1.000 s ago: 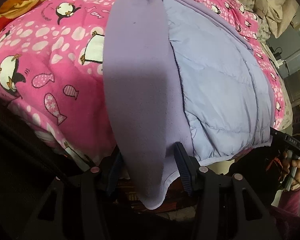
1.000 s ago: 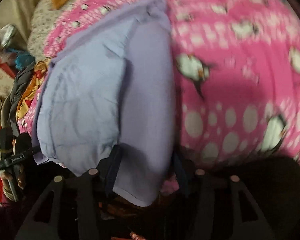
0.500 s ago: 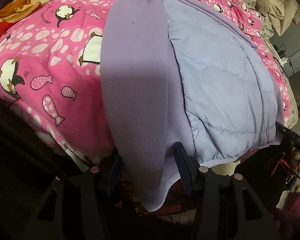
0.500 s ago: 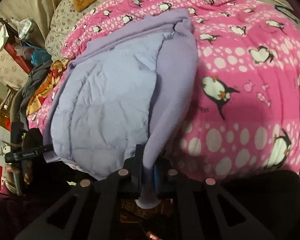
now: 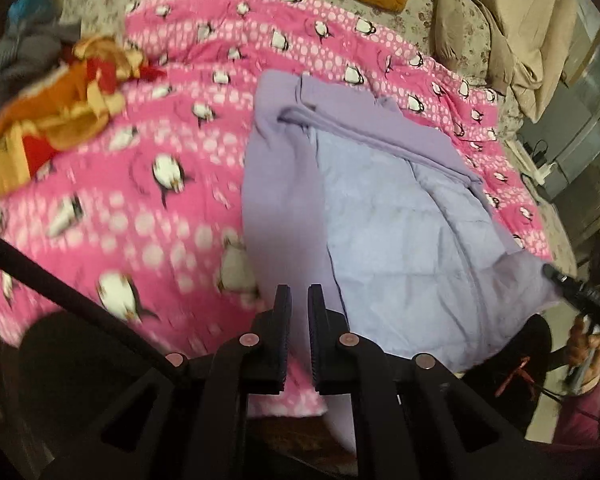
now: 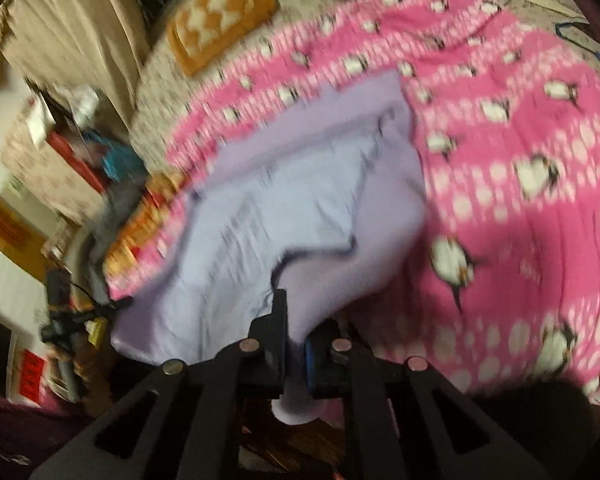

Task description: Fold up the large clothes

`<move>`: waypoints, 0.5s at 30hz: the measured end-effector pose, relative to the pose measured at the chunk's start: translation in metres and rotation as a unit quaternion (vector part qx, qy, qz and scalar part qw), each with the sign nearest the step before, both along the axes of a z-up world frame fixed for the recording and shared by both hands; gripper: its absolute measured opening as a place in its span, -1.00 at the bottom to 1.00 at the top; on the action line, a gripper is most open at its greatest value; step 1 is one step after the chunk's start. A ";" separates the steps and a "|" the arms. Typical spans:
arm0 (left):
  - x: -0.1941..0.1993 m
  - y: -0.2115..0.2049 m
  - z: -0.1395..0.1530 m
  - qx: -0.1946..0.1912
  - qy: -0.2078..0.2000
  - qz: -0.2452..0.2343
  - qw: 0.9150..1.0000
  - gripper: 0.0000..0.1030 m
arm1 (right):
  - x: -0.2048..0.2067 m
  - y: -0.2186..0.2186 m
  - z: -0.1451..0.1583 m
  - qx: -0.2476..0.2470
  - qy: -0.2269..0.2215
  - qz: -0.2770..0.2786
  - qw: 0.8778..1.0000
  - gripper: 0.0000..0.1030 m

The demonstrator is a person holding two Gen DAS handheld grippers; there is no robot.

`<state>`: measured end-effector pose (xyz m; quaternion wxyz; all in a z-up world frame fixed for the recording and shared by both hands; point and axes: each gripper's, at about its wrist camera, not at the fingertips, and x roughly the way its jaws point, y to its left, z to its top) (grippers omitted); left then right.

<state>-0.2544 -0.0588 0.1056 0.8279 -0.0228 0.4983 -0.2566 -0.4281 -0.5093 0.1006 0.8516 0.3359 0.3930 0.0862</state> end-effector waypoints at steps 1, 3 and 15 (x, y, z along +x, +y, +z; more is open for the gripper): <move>0.003 0.001 0.000 0.000 -0.001 0.001 1.000 -1.00 | 0.003 -0.003 0.005 -0.001 -0.007 -0.003 1.000 -0.87; 0.003 0.000 -0.005 -0.003 0.012 -0.003 1.000 -1.00 | 0.010 -0.003 0.009 -0.021 -0.003 -0.006 1.000 -0.87; -0.032 -0.003 -0.079 0.029 0.120 -0.015 0.992 -0.57 | 0.014 -0.004 -0.031 -0.012 0.058 0.011 0.998 -0.83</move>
